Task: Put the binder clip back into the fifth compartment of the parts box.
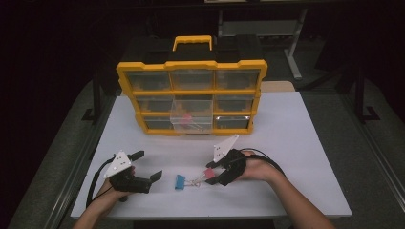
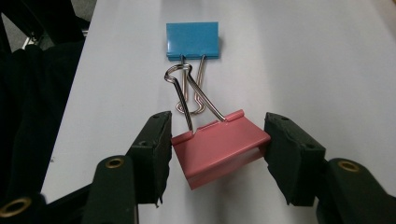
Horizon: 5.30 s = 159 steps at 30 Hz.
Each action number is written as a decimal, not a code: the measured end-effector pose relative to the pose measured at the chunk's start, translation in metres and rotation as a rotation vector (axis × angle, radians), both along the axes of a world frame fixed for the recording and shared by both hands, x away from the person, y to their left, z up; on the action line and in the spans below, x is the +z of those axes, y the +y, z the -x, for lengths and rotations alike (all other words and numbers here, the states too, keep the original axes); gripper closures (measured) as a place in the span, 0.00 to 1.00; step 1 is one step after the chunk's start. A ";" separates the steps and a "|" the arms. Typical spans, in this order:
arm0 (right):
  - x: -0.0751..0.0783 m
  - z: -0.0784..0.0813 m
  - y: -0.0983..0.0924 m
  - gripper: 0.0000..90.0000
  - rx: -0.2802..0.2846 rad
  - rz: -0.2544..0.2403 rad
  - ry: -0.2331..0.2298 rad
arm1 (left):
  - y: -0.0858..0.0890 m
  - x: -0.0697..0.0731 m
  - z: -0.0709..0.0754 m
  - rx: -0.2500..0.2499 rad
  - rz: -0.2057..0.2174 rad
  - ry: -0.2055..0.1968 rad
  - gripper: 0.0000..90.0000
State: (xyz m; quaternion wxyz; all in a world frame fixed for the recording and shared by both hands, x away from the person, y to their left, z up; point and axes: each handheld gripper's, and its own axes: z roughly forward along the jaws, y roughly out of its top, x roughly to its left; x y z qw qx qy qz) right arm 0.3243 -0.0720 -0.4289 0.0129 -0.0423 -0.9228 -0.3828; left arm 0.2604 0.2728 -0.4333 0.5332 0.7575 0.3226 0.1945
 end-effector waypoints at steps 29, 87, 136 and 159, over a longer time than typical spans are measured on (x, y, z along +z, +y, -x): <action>0.019 -0.007 -0.035 0.47 -0.136 -0.043 0.011 | 0.001 0.000 0.000 -0.005 -0.011 -0.038 0.00; 0.078 -0.028 -0.093 0.47 -0.348 -0.158 -0.016 | 0.003 0.000 0.000 0.001 -0.018 -0.035 0.00; 0.154 -0.049 -0.093 0.47 -0.396 -0.220 -0.073 | 0.003 0.002 -0.001 0.029 -0.017 -0.019 0.00; 0.174 -0.065 -0.056 0.47 -0.372 -0.240 -0.096 | 0.003 0.003 0.001 0.021 -0.012 -0.024 0.00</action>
